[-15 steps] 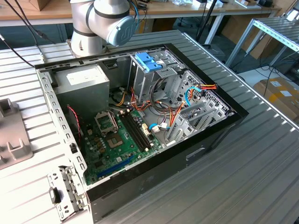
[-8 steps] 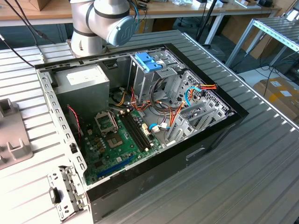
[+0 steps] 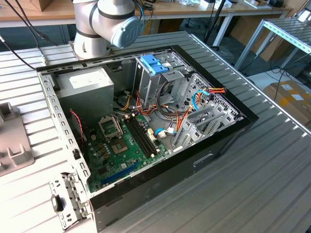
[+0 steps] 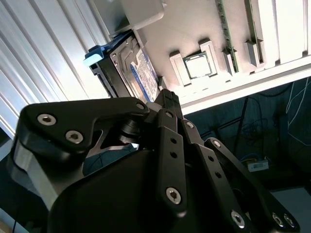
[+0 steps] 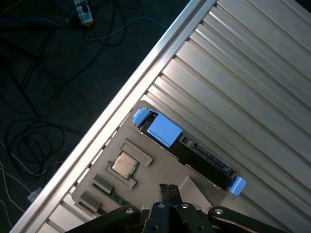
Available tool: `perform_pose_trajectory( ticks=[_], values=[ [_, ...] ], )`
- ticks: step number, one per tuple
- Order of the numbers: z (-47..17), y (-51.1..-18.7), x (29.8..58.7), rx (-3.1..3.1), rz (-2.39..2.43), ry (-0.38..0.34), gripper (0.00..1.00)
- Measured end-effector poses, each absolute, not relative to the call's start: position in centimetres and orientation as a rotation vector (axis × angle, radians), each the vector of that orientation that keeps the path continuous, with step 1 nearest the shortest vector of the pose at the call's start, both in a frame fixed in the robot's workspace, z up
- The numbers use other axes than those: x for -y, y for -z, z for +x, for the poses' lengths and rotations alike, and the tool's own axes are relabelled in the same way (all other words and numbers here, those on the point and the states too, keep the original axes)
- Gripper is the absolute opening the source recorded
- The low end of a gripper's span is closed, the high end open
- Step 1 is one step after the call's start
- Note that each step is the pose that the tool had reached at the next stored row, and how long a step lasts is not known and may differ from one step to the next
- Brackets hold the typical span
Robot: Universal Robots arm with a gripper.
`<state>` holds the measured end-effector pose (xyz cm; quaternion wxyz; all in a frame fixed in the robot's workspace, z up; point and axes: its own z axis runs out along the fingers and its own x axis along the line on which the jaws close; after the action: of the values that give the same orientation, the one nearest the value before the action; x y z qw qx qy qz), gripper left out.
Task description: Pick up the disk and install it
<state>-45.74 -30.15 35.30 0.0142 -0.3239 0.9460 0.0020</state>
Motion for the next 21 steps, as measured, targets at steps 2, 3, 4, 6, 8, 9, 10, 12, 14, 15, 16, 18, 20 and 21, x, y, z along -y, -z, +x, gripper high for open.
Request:
perform_pose_trajectory(
  ticks=[2,3,4,6,8,9,10,12,14,15,16,18,20,21],
  values=[
    [-45.74,-35.30,30.15,-2.942,-1.018,-0.006,0.11],
    [-45.74,-35.30,30.15,-2.940,-1.023,-0.006,0.11],
    [-45.74,-35.30,30.15,-2.939,-1.028,-0.007,0.11],
    [-45.74,-35.29,30.15,-2.934,-1.041,-0.007,0.11],
    [-45.74,-35.30,30.15,-2.930,-1.052,-0.007,0.11],
    [-45.74,-35.30,30.15,-2.928,-1.057,-0.007,0.11],
    [-45.74,-35.30,30.15,-2.925,-1.065,-0.007,0.11],
    [-45.74,-35.30,30.15,-2.921,-1.076,-0.007,0.11],
    [-45.74,-35.30,30.15,-2.918,-1.086,-0.007,0.11],
    [-45.74,-35.30,30.15,-2.916,-1.090,-0.008,0.11],
    [-45.74,-35.30,30.15,-2.915,-1.095,-0.008,0.11],
    [-45.74,-35.30,30.15,-2.910,-1.108,-0.008,0.11],
    [-45.74,-35.30,30.15,-2.906,-1.116,-0.008,0.11],
    [-45.74,-35.30,30.15,-2.905,-1.120,-0.008,0.11]
  ],
)
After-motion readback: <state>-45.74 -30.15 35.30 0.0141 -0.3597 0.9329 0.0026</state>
